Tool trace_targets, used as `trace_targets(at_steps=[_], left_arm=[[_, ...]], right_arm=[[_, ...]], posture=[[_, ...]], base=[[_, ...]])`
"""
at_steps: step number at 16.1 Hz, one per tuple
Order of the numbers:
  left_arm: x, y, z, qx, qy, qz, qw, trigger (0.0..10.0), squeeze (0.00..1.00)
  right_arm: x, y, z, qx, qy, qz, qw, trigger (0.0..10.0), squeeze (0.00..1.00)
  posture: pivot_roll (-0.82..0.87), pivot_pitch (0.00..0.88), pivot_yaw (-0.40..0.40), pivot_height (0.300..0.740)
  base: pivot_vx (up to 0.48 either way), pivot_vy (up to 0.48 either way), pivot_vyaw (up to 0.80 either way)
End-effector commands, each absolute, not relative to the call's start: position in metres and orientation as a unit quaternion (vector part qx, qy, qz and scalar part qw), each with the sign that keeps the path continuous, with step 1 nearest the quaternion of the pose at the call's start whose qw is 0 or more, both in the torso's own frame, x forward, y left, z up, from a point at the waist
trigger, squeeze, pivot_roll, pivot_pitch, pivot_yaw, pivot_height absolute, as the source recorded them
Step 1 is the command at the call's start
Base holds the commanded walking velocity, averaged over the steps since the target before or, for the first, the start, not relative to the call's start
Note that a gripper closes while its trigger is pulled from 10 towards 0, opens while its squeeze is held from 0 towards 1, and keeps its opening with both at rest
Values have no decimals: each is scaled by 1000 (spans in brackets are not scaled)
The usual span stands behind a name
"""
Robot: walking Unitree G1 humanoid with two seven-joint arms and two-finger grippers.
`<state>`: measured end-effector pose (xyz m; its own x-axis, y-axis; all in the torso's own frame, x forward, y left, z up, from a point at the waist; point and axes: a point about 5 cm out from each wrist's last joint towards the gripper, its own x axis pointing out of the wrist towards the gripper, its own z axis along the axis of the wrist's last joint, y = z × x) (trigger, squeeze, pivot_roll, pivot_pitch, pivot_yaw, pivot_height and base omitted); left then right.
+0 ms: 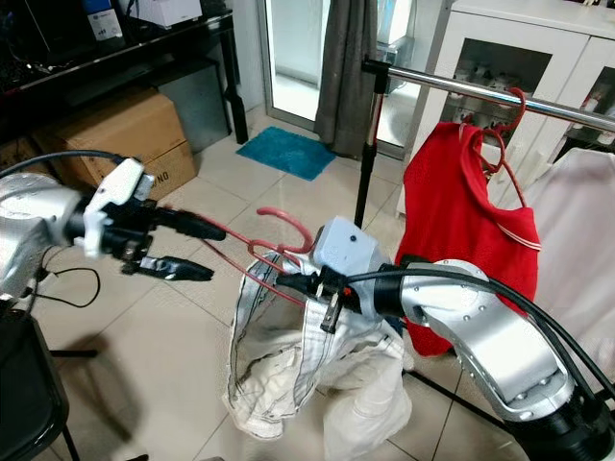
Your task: Hang hanger
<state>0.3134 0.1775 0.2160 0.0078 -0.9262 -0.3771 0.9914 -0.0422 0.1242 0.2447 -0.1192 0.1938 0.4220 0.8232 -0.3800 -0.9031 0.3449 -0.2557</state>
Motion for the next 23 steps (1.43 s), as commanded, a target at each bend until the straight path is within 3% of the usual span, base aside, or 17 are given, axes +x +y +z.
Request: trace_targets(at_steps=[1, 4, 7, 10, 12, 13, 16, 18, 20, 23], left_arm=[[316, 170, 220, 197, 79, -707, 674, 10000, 0], [317, 159, 226, 198, 54, -719, 663, 10000, 0], [308, 175, 215, 252, 115, -714, 644, 10000, 0], [286, 178, 216, 220, 111, -737, 629, 10000, 0], [283, 171, 233, 188, 63, -747, 635, 10000, 0], [288, 169, 245, 177, 27, -736, 653, 10000, 0], [304, 176, 249, 223, 25, -692, 687, 10000, 0], [310, 181, 238, 256, 52, -675, 690, 10000, 0], [315, 182, 222, 235, 70, -678, 693, 10000, 0], [317, 168, 207, 211, 70, -709, 670, 10000, 0]], right_arm=[[238, -108, 205, -236, 57, 559, 793, 0, 0], [239, -108, 199, -253, 68, 557, 788, 0, 0], [246, -117, 196, -254, 79, 526, 808, 0, 0], [254, -128, 191, -252, 94, 504, 820, 0, 0], [254, -129, 189, -256, 99, 511, 815, 0, 0], [253, -127, 188, -259, 99, 522, 806, 0, 0], [250, -125, 190, -264, 95, 534, 797, 0, 0], [249, -124, 192, -269, 93, 536, 795, 0, 0], [245, -121, 196, -275, 86, 543, 789, 0, 0], [241, -113, 199, -277, 78, 550, 784, 0, 0]], posture=[[-155, 0, 72, 740], [-166, 0, 79, 740], [-164, 0, 76, 740], [-151, 0, 53, 740], [-146, 0, 43, 740], [-146, 0, 42, 740], [-155, 0, 46, 740], [-162, 0, 52, 740], [-162, 0, 52, 740], [-192, 0, 75, 740]], base=[[0, 0, 0], [0, 0, 0], [0, 0, 0], [0, 0, 0], [0, 0, 0], [0, 0, 0], [0, 0, 0], [0, 0, 0], [0, 0, 0], [0, 0, 0]])
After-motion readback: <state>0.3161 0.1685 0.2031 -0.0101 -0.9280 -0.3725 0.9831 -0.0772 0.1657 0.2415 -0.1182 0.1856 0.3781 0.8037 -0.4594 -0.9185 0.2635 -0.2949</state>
